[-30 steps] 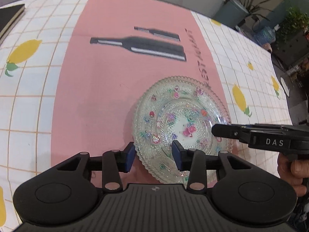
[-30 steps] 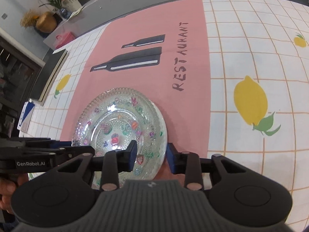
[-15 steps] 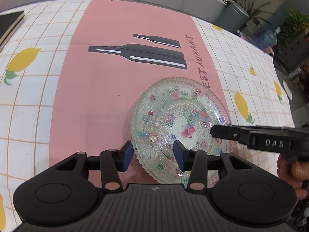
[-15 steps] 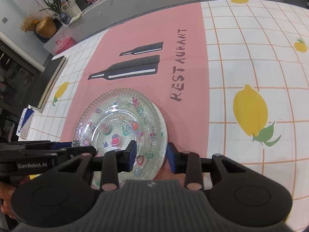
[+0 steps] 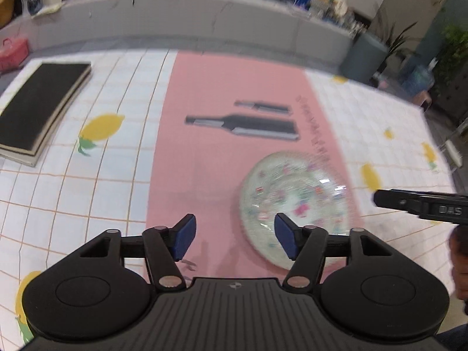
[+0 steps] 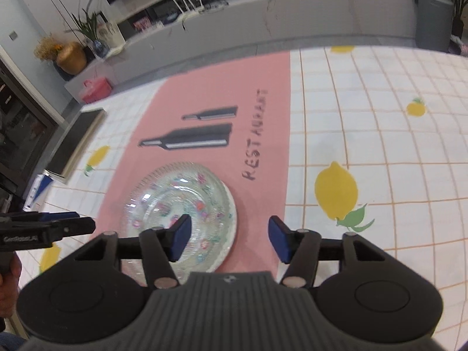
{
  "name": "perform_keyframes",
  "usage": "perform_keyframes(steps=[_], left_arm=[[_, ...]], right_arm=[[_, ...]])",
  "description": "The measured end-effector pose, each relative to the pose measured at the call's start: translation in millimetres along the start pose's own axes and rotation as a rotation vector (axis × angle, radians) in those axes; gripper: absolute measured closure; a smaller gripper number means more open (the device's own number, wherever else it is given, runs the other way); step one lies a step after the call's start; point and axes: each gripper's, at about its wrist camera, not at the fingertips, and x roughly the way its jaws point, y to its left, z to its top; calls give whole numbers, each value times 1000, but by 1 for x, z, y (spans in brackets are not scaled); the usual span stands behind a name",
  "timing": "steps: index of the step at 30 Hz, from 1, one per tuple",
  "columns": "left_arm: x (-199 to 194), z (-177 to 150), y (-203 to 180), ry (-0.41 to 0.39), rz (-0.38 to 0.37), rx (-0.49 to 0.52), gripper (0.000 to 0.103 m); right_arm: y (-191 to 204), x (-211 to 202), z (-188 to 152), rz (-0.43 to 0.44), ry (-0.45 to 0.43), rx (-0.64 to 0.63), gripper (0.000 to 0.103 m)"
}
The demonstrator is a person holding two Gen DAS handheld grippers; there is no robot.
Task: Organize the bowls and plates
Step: 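Move both tools to the rim of the nested steel bowl stack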
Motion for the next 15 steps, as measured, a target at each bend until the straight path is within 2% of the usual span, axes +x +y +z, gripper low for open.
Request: perform_keyframes(steps=[4, 7, 15], left_arm=[[-21, -13, -13, -48, -47, -14, 26], [-21, -22, -23, -39, -52, 14, 26], [-32, -56, -22, -39, -70, -29, 26]], right_arm=[[4, -23, -8, 20, -54, 16, 36], [5, -37, -21, 32, -77, 33, 36], [5, -64, -60, 39, -105, 57, 35]])
